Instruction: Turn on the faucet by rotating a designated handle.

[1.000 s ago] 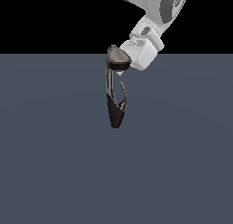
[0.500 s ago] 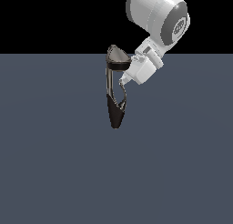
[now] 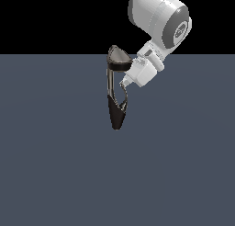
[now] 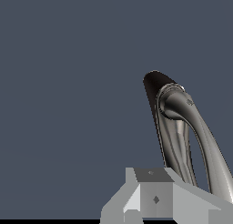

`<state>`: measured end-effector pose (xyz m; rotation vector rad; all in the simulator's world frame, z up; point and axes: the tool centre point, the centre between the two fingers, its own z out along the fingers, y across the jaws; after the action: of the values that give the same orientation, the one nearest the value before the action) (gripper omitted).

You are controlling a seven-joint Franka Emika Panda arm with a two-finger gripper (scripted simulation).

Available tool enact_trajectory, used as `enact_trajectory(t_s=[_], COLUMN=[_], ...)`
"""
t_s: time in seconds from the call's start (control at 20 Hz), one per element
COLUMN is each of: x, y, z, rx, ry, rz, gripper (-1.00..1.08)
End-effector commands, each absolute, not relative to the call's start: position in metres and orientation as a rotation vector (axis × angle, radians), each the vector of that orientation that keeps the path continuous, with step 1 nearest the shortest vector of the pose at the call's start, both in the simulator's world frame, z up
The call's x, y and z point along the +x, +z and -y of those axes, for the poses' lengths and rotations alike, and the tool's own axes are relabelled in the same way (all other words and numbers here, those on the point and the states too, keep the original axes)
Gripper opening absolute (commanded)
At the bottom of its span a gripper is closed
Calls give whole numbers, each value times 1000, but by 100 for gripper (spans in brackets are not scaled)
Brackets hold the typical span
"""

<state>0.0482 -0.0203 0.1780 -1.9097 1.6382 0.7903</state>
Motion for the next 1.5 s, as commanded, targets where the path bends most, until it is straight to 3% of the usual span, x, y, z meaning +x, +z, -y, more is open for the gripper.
enact_trajectory(t_s=[0.0,0.9,1.45], x=[45,6,-36], y=[179,186,175], z=[20,21,36], rx=[-1910,-1905,-1909], ry=[790,775,787], rz=[-1638,-1647,-1640], gripper=[-100,-100,-100])
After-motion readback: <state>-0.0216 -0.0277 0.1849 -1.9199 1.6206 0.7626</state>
